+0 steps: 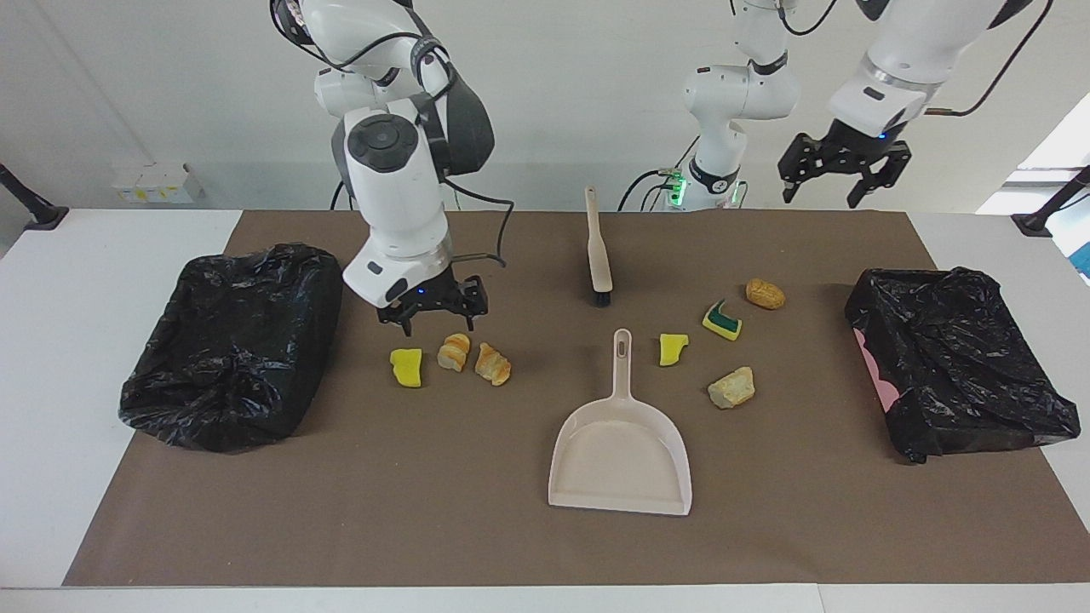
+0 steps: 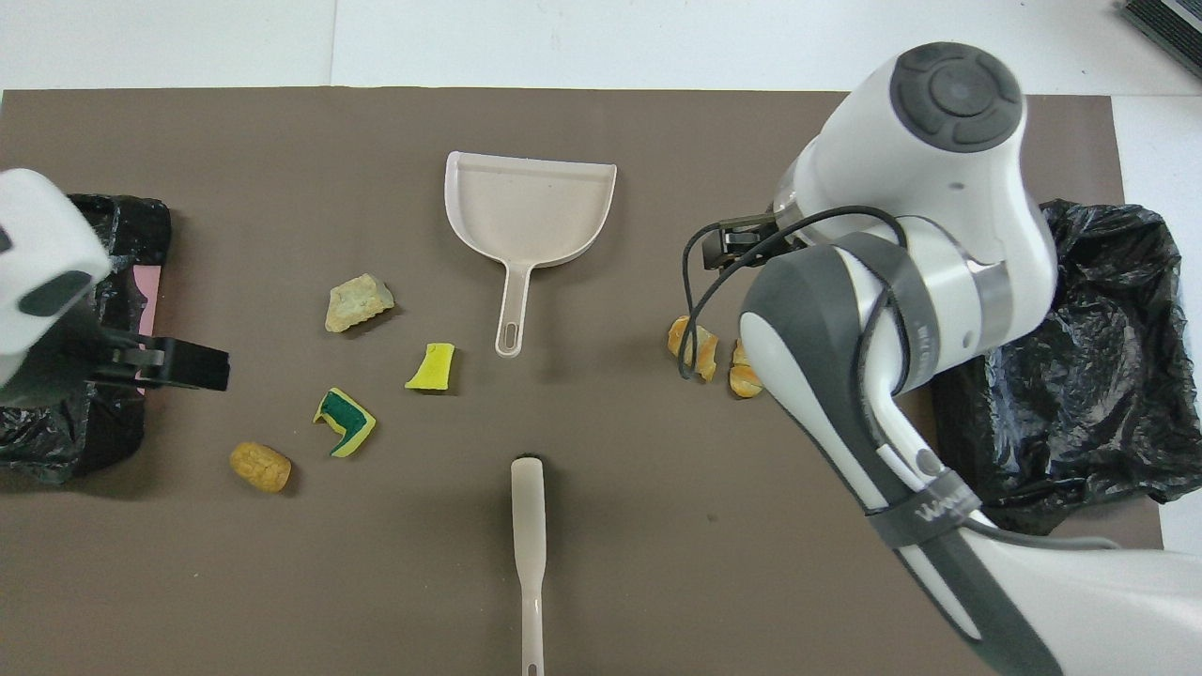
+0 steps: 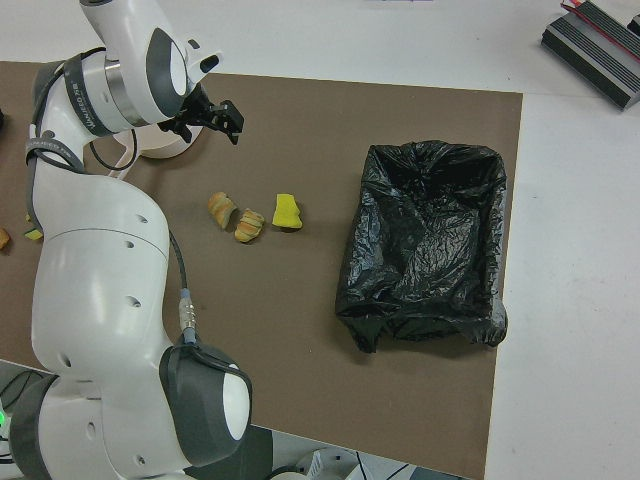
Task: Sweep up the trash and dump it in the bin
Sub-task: 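Reach the right gripper to the dustpan handle while the left gripper reaches the brush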
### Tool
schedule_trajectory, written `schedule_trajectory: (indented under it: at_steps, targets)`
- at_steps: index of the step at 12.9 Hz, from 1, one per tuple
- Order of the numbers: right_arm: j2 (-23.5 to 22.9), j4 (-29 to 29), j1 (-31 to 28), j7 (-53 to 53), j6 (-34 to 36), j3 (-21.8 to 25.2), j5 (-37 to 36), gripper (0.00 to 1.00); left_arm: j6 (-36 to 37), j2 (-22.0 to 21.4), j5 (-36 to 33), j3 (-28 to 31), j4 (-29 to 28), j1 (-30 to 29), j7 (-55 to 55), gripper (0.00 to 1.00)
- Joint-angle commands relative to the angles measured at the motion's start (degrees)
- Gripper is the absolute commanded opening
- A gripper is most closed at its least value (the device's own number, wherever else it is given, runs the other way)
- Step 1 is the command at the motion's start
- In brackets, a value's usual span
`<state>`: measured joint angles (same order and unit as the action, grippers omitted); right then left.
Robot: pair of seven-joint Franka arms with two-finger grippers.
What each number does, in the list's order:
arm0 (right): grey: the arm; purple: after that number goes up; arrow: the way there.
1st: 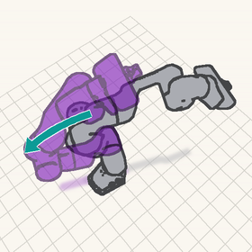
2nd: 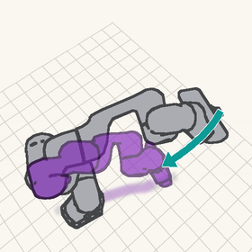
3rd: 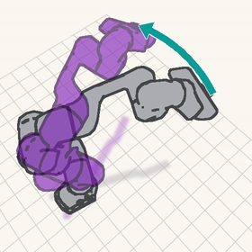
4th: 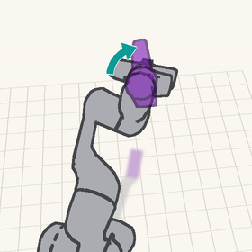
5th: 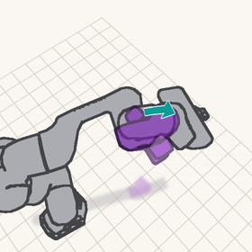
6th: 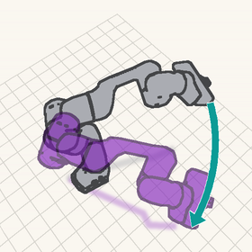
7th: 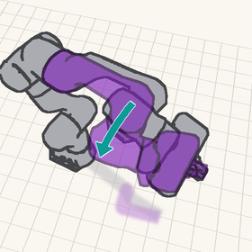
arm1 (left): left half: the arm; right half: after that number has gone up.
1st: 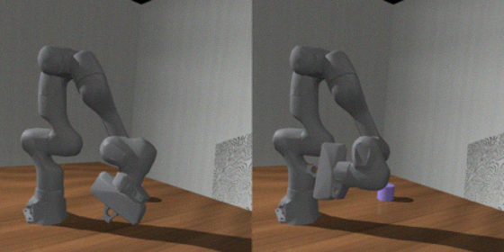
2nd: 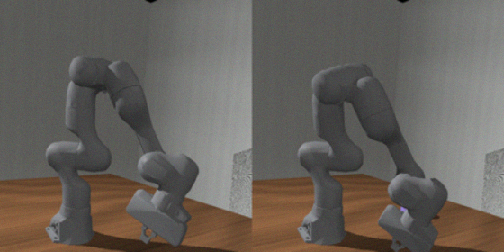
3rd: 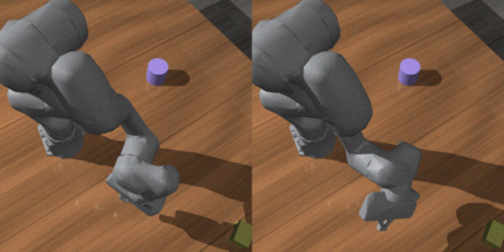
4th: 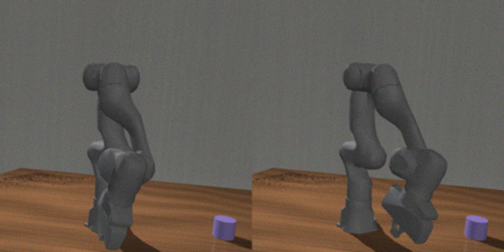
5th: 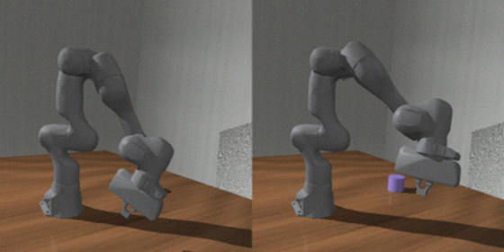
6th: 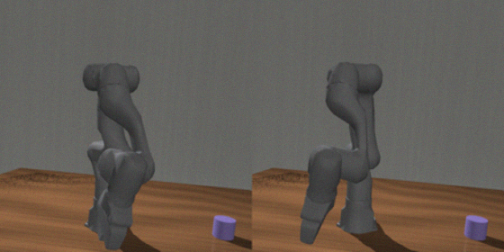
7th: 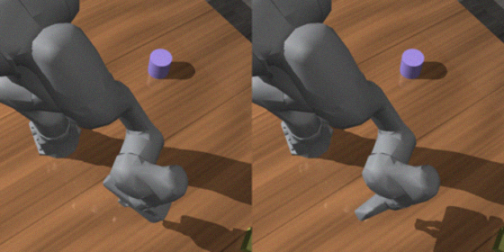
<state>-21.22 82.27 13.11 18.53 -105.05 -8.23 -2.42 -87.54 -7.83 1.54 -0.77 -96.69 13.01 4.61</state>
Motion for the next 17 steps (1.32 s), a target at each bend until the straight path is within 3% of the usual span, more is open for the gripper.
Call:
schedule_trajectory:
  at_steps: [1,4,7,9,11,14,17]
  targets:
    - [-3.6,-1.8,3.0,5.7,-3.8,0.0,0.8,1.0,-7.4,-7.1,-0.1,0.7,-13.7,7.9,7.7,1.0]
    - [-8.3,-4.6,7.1,13.6,-7.6,0.0,2.5,1.0,-14.6,-10.0,0.4,0.7,-23.4,15.3,14.4,1.0]
    - [-17.0,-14.4,11.9,21.7,-8.2,0.2,2.2,1.0,-20.0,-13.1,1.9,0.7,-31.6,22.2,21.3,1.0]
    - [-21.0,-17.7,14.4,26.0,-10.5,0.4,1.9,1.0,-22.0,-13.7,1.9,0.7,-36.3,27.0,25.4,1.0]
    - [-23.0,-17.9,17.5,28.9,-13.6,1.3,1.7,1.0,-26.9,-15.6,2.0,0.7,-41.2,30.4,29.3,1.0]
    - [-23.4,-17.9,19.4,29.2,-13.8,2.4,1.6,1.0,-30.0,-15.2,2.2,0.7,-45.6,35.1,33.1,1.0]
    - [-23.6,-17.6,20.2,29.4,-12.8,2.4,0.3,0.91,-37.3,-13.5,2.2,0.7,-50.7,40.2,39.9,1.0]
